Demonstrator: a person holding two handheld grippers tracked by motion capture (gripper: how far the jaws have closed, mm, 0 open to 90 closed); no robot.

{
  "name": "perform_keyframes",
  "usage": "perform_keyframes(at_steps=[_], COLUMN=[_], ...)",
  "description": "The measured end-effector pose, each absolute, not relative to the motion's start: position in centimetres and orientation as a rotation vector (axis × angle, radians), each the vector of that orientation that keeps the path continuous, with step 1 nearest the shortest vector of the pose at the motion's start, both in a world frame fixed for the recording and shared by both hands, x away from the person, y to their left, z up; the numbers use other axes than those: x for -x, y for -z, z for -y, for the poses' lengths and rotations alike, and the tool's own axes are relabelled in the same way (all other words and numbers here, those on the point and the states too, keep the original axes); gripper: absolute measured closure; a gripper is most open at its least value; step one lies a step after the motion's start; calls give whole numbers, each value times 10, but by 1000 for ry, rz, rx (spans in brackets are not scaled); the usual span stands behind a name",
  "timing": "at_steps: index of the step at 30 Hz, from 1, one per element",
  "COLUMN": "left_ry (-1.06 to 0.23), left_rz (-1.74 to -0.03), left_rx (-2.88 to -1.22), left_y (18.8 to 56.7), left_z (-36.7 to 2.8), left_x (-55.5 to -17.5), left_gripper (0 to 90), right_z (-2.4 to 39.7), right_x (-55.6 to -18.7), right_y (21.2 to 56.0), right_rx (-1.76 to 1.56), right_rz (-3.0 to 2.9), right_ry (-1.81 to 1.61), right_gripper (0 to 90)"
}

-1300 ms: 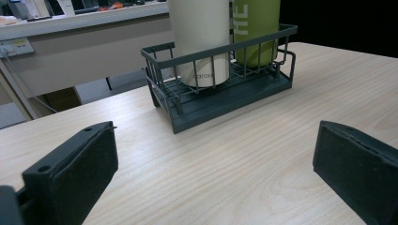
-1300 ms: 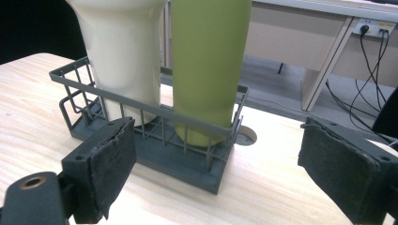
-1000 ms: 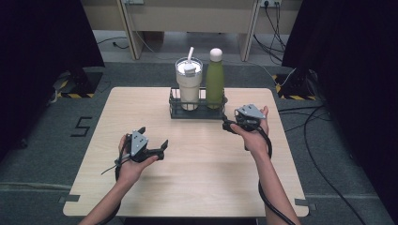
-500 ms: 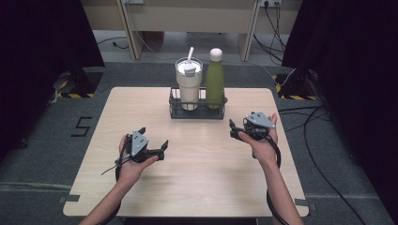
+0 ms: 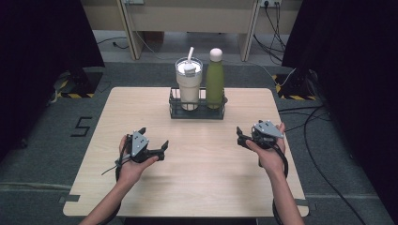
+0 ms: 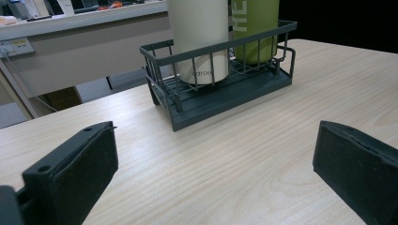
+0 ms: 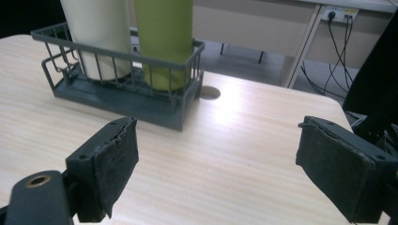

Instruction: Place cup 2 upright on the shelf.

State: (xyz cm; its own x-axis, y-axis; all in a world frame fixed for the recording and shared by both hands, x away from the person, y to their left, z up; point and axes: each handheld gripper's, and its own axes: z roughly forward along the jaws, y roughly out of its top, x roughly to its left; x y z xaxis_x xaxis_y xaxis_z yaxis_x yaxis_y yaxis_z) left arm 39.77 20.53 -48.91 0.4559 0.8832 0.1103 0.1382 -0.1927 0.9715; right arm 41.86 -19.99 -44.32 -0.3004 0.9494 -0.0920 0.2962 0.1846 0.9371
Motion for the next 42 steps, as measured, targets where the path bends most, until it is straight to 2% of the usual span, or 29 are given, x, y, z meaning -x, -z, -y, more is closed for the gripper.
perform_keyframes(at_steps=[27,42], left_ry=[-872,-874], left_rz=[-898,-900], left_rx=[-1647,-1649], left_y=[490,491], left_z=[-204,-204], left_x=[-397,-397], left_gripper=[0,0], right_z=[238,246], right_x=[-383,-378], right_y=[479,489], right_rx=[-1280,-1320], right_rz=[-1686,-1653], right_ry=[-1093,-1114], right_gripper=[147,146])
